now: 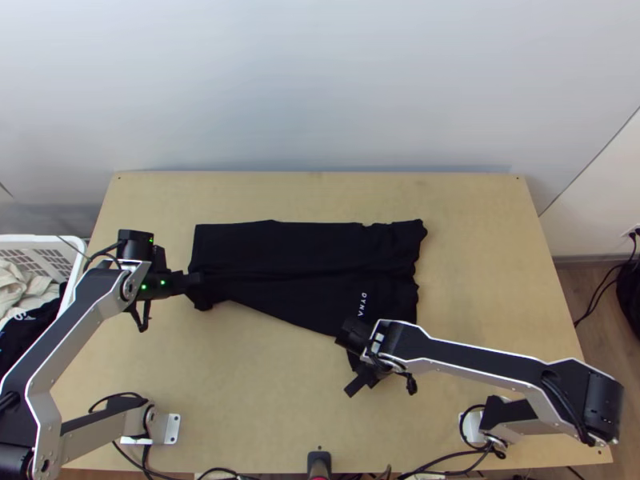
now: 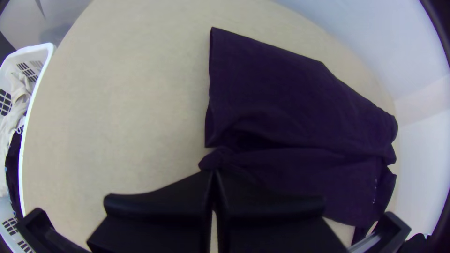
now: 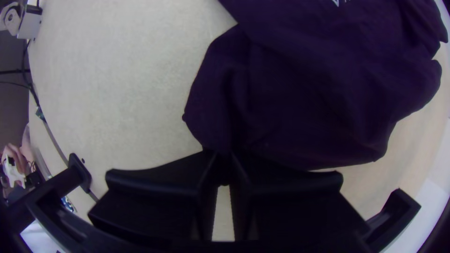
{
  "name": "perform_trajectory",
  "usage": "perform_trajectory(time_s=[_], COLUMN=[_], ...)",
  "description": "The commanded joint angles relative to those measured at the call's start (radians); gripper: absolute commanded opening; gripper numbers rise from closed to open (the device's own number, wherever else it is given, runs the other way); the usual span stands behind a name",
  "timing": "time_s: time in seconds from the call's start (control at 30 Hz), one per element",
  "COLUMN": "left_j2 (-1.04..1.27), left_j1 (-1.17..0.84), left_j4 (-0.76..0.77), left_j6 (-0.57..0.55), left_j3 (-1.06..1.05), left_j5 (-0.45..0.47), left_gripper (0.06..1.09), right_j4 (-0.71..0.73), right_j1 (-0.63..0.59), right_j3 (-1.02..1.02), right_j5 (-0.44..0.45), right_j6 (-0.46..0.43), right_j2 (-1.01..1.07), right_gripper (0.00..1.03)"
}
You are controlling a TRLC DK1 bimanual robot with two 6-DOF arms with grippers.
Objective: Fold the t-shirt
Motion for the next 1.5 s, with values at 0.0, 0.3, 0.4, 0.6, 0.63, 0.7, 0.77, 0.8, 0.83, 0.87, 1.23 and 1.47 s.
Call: perform_trajectory(time_s=[0.0,0.3,0.4,0.6,0.63,0.7,0.77,0.8,0.83,0.87,1.23,1.47], left_j2=[-0.038,-0.067,-0.067,-0.040,-0.029,-0.003,0.034,0.054,0.074,0.095,0.339,0.477], left_j1=[0.017,0.023,0.023,0.023,0.024,0.029,0.030,0.032,0.032,0.032,0.067,0.075], left_j4=[-0.012,-0.042,-0.044,-0.056,-0.056,-0.056,-0.055,-0.052,-0.050,-0.047,-0.033,-0.001], left_j6=[0.003,0.003,0.005,0.020,0.023,0.025,0.026,0.026,0.026,0.026,0.026,0.025], left_j3=[0.004,0.004,0.011,0.099,0.120,0.166,0.217,0.240,0.264,0.289,0.519,0.622], left_j5=[0.003,0.013,0.023,0.048,0.049,0.054,0.054,0.054,0.054,0.054,0.054,0.045], left_gripper=[0.10,0.10,0.10,0.10,0.10,0.10,0.10,0.10,0.10,0.10,0.10,0.10], right_j4=[-0.025,-0.116,-0.126,-0.122,-0.117,-0.113,-0.102,-0.097,-0.096,-0.096,-0.093,-0.093], right_j1=[-0.098,-0.407,-0.486,-0.615,-0.634,-0.657,-0.681,-0.690,-0.703,-0.707,-0.750,-0.784], right_j3=[-0.001,0.111,0.154,0.255,0.273,0.315,0.356,0.381,0.405,0.434,0.767,0.987], right_j5=[0.018,0.015,0.013,0.011,0.011,0.011,0.013,0.013,0.013,0.013,0.013,0.013], right_j6=[-0.015,-0.060,-0.083,-0.112,-0.117,-0.120,-0.123,-0.126,-0.129,-0.130,-0.149,-0.166], right_j2=[-0.102,-0.251,-0.250,-0.187,-0.170,-0.129,-0.081,-0.053,-0.029,0.000,0.318,0.517], right_gripper=[0.03,0.03,0.03,0.03,0.03,0.03,0.03,0.03,0.03,0.03,0.03,0.03])
